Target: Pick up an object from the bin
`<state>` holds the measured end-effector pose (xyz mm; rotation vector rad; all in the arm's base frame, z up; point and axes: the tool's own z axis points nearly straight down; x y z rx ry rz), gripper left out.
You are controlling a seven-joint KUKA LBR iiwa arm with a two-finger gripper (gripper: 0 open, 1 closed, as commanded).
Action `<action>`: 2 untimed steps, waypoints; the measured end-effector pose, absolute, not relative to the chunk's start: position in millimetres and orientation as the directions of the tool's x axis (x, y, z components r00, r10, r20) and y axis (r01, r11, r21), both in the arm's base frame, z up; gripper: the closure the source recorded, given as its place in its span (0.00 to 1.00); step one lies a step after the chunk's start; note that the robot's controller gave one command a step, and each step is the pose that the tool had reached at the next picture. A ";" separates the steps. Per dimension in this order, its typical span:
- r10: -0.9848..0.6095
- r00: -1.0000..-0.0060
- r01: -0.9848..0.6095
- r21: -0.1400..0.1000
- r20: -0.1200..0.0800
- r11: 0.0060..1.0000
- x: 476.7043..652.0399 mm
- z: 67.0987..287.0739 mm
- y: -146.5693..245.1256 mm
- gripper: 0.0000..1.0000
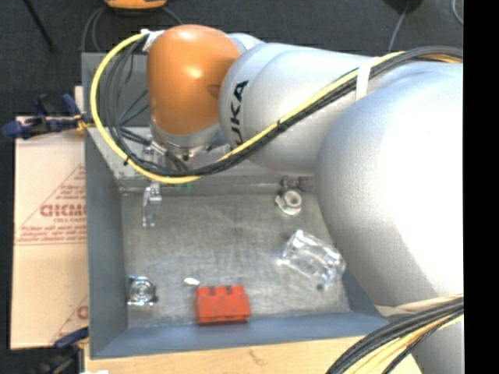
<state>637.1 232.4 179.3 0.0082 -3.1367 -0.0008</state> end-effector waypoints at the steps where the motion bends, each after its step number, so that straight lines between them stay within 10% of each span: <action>1: -0.406 -0.914 -0.406 -0.001 -0.011 0.914 537.7 73.3 213.2 0.00; 2: -0.481 -0.877 -0.481 -0.001 -0.015 0.877 475.4 103.6 238.3 0.00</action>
Offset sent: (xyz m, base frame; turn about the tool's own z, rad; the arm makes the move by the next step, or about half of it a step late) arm -0.1029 -0.0189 -0.1093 -0.4150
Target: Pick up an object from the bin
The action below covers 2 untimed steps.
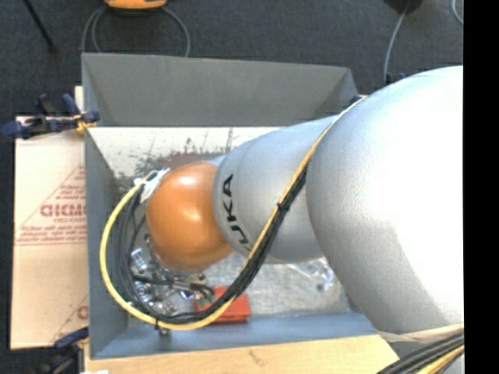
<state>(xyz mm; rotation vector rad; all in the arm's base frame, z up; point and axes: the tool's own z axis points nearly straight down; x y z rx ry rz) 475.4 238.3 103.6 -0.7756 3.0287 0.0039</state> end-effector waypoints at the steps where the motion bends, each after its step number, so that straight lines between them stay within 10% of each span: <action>1: -0.481 -0.877 -0.481 -0.001 -0.006 0.877 511.7 110.4 234.8 0.00; 2: -0.464 -0.885 -0.464 -0.006 -0.037 0.886 483.4 76.1 239.0 0.00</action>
Offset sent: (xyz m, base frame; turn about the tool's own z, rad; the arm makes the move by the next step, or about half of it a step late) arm 0.0333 -0.0024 0.0057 -0.0036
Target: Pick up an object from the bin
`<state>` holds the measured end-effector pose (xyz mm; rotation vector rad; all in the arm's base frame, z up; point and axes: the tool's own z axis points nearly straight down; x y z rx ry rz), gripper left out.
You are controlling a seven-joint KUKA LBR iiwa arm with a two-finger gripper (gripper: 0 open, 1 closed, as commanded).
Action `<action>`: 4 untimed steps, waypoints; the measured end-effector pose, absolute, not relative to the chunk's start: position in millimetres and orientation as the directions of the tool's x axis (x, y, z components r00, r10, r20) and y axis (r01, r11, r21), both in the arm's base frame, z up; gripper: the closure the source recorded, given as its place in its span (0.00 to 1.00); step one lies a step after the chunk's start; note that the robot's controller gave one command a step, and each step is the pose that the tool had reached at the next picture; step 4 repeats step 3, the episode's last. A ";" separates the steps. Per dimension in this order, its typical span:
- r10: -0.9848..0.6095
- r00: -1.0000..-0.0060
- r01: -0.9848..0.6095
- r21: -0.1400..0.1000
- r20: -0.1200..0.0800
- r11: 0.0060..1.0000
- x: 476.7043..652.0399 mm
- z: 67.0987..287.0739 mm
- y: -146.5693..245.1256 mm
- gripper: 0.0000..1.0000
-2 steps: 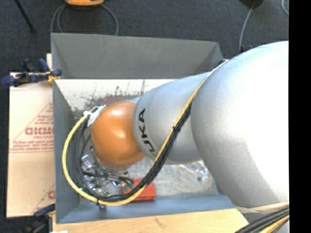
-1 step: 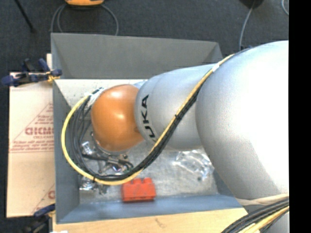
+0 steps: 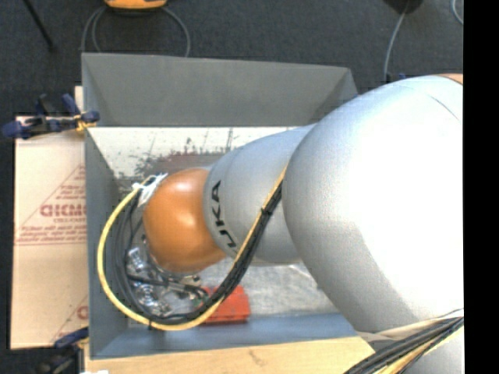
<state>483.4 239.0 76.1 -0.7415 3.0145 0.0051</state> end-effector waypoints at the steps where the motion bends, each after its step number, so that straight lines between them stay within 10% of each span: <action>1: -0.459 -0.888 -0.459 -0.002 -0.016 0.888 488.3 78.8 238.5 0.00; 2: -0.457 -0.889 -0.457 0.000 -0.009 0.889 486.0 77.8 238.8 1.00; 3: -0.452 -0.892 -0.452 -0.001 -0.010 0.892 488.5 200.8 238.7 1.00; 4: -0.452 -0.892 -0.452 -0.001 -0.010 0.892 488.5 200.8 238.7 1.00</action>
Offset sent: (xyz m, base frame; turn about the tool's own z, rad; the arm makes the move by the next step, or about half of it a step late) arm 0.0000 0.0000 0.0000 0.0001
